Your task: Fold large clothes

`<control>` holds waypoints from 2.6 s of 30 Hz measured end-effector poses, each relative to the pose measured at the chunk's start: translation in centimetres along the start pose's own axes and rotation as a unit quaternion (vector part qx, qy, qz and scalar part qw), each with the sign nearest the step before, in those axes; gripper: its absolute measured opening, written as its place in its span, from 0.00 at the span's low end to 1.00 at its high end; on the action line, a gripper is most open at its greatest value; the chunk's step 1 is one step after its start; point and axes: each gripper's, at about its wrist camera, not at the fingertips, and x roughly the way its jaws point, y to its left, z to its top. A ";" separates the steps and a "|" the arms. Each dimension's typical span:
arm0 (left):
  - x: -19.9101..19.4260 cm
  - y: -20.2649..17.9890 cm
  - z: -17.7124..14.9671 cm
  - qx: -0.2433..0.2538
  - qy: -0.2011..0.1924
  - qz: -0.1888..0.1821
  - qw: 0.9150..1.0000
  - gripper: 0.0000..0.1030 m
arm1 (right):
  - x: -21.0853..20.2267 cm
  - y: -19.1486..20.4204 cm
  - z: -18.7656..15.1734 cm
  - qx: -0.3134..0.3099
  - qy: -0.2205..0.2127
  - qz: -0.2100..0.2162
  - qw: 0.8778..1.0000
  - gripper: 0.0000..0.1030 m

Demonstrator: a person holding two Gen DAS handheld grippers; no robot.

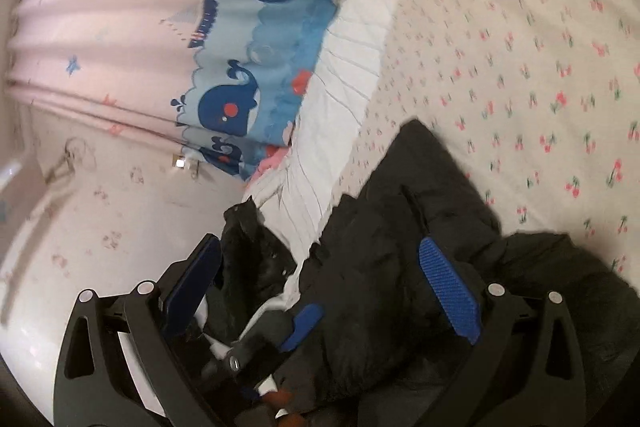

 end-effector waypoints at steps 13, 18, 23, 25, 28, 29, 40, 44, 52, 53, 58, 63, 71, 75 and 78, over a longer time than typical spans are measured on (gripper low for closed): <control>-13.6 12.7 -9.6 -0.058 -0.071 0.374 0.923 0.91 | 3.2 -0.1 -1.1 -0.109 0.005 -0.165 0.980 0.93; -14.8 13.3 -9.6 -0.055 -0.089 0.373 0.922 0.91 | 5.1 2.9 -3.9 -0.254 0.009 -0.214 0.943 0.65; -14.5 13.2 -10.0 -0.050 -0.092 0.372 0.922 0.91 | 5.7 5.0 -6.1 -0.325 0.003 -0.206 0.923 0.21; -14.6 12.3 -10.2 -0.032 -0.103 0.382 0.918 0.91 | 4.9 6.6 -7.0 -0.359 -0.026 -0.199 0.911 0.05; -15.0 11.2 -10.1 -0.016 -0.126 0.384 0.915 0.91 | 2.7 8.4 -7.5 -0.390 -0.078 -0.187 0.898 0.05; -15.1 11.1 -10.1 -0.015 -0.130 0.383 0.914 0.91 | 2.2 8.5 -7.4 -0.390 -0.089 -0.185 0.897 0.05; -13.2 12.2 -10.1 -0.034 -0.106 0.380 0.918 0.91 | 4.0 2.4 -3.3 -0.303 -0.056 -0.259 0.915 0.01; -12.9 11.8 -10.3 -0.021 -0.113 0.394 0.912 0.91 | 2.3 6.3 -5.7 -0.373 -0.102 -0.203 0.900 0.02; -13.3 10.8 -10.3 -0.004 -0.138 0.388 0.911 0.91 | 7.8 7.1 -9.9 -0.440 0.040 -0.192 0.876 0.48; -13.3 10.8 -10.4 -0.002 -0.140 0.388 0.911 0.91 | 8.8 6.3 -10.1 -0.441 0.060 -0.221 0.868 0.49; -12.5 11.4 -10.8 -0.003 -0.128 0.380 0.916 0.91 | 11.0 2.1 -9.4 -0.397 0.121 -0.276 0.867 0.50; -11.6 12.4 -11.6 0.003 -0.129 0.383 0.915 0.91 | 10.9 0.7 -9.2 -0.379 0.127 -0.283 0.872 0.51; -10.6 13.8 -12.0 -0.003 -0.132 0.373 0.919 0.91 | 11.2 0.9 -9.1 -0.383 0.132 -0.302 0.863 0.52; -9.9 13.9 -11.9 0.006 -0.123 0.372 0.920 0.91 | 9.1 3.9 -9.3 -0.422 0.053 -0.266 0.865 0.52; -9.6 13.7 -12.1 0.013 -0.120 0.372 0.920 0.91 | 7.9 5.0 -9.7 -0.450 0.006 -0.260 0.854 0.72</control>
